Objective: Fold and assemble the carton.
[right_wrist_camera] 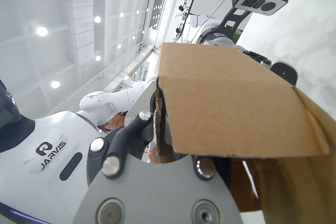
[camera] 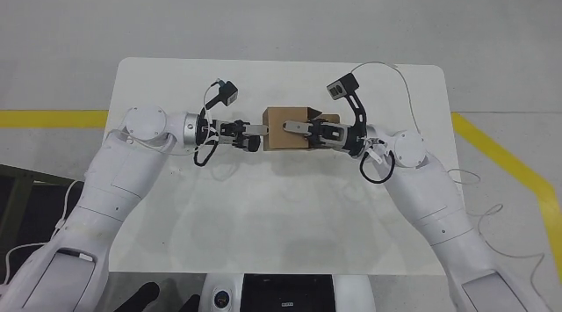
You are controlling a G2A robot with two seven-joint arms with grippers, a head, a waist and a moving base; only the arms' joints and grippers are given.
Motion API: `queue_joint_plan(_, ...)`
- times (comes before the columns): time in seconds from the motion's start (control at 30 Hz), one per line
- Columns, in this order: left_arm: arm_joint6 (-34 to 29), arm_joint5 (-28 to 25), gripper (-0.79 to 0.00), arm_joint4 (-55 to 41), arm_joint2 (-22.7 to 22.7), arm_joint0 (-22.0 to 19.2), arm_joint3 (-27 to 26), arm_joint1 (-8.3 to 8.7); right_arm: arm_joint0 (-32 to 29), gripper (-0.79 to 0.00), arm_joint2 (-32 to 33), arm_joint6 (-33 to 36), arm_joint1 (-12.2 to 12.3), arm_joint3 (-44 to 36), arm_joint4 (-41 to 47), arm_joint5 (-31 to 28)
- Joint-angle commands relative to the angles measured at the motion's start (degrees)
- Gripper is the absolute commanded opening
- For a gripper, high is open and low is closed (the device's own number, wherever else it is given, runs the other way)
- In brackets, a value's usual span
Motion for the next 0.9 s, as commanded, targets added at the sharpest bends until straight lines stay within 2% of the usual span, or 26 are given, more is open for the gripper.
queue_joint_plan(0.0, 0.08, -0.30, 0.000, -0.05, 0.21, -0.17, 0.29, -0.12, -0.03, -0.785, 0.08, 0.07, -0.02, -0.13, 0.09, 0.09)
queue_joint_plan(0.4, 0.80, -0.56, 0.000, -0.81, 1.88, -1.45, 0.72, -1.11, 0.00, -0.785, 0.26, 0.51, -0.21, -0.67, 0.00, 0.27)
queue_joint_plan(0.87, 0.24, 0.06, 0.000, -0.27, 2.32, -2.02, 1.29, -1.49, -0.22, -0.785, 0.50, 0.46, -0.37, -0.89, -0.34, 0.45)
